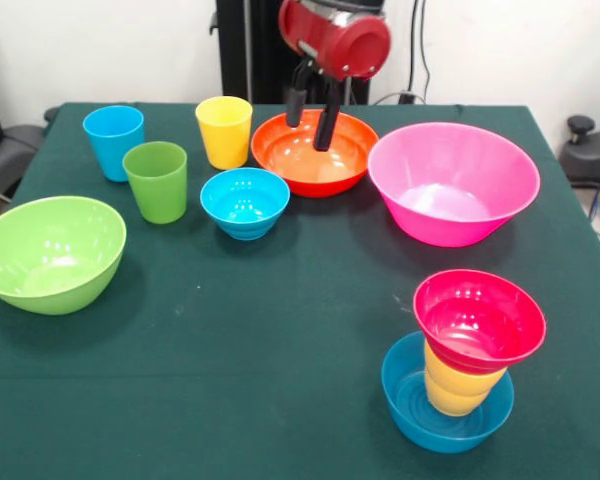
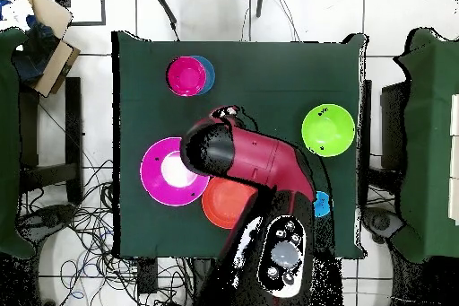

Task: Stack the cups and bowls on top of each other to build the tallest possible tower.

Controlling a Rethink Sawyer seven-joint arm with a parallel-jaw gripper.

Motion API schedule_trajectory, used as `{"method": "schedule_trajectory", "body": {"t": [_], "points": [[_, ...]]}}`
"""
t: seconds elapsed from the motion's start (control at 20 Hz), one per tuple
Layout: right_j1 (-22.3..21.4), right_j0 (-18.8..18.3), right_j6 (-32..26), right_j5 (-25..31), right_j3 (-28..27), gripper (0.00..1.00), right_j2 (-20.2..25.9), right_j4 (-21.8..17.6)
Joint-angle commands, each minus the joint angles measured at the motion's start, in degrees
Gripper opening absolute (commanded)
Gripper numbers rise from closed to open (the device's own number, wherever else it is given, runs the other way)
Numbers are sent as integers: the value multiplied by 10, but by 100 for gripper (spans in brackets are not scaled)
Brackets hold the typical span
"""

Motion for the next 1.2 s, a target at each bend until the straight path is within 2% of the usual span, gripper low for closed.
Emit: {"method": "schedule_trajectory", "body": {"t": [0.05,0.3,1.2], "points": [[19,-30,-65,-41,69,100,89,-67],[6,-43,-58,-26,77,100,107,-78],[-7,-28,-39,22,58,100,93,-90]]}}
